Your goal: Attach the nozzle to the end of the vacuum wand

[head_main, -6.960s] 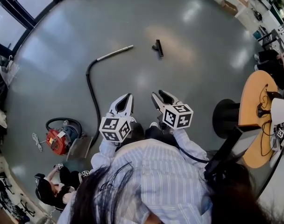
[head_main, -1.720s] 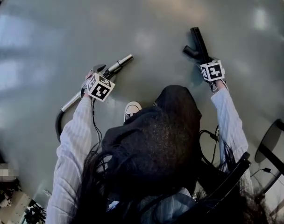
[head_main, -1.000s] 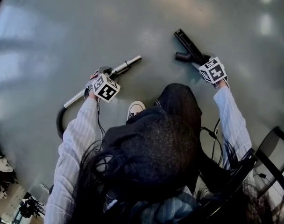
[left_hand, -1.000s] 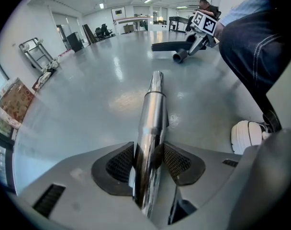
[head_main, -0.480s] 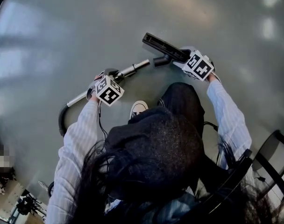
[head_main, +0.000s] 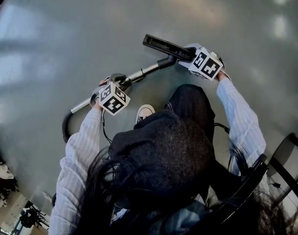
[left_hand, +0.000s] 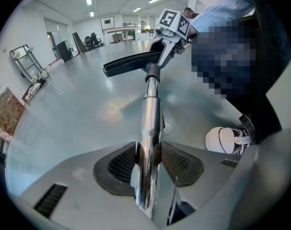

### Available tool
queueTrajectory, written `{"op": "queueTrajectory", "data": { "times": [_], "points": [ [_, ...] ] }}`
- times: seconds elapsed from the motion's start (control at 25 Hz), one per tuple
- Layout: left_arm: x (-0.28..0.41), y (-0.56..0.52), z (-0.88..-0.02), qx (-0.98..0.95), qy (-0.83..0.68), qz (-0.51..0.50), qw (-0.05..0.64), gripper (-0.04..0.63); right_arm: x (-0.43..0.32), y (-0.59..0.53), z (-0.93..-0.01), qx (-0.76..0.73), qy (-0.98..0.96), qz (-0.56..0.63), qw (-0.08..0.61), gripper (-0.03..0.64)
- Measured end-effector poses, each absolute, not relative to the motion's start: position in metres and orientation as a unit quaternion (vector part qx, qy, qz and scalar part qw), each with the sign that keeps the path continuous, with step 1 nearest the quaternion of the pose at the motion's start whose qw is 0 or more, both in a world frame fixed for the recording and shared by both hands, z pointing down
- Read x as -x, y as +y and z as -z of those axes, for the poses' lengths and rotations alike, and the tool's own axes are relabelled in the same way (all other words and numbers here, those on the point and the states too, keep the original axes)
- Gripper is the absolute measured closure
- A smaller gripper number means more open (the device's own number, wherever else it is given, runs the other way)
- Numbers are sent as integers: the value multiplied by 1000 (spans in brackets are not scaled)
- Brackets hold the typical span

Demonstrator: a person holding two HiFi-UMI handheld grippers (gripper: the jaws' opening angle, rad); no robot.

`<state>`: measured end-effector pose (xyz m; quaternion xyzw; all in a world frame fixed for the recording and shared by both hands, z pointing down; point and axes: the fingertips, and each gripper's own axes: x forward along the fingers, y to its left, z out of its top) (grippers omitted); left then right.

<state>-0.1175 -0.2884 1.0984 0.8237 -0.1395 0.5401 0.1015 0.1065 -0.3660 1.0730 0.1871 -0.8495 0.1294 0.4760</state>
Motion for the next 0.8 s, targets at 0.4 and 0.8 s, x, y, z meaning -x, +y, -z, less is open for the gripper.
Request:
{"op": "queueTrajectory", "data": {
  "times": [0.4, 0.8],
  "points": [
    [113, -292, -1091, -819, -123, -554, 89, 443, -107, -370, -1073, -179, -844, -127, 490, 385],
    [89, -294, -1075, -831, -128, -534, 87, 443, -109, -376, -1055, -143, -855, -108, 488, 387]
  ]
}}
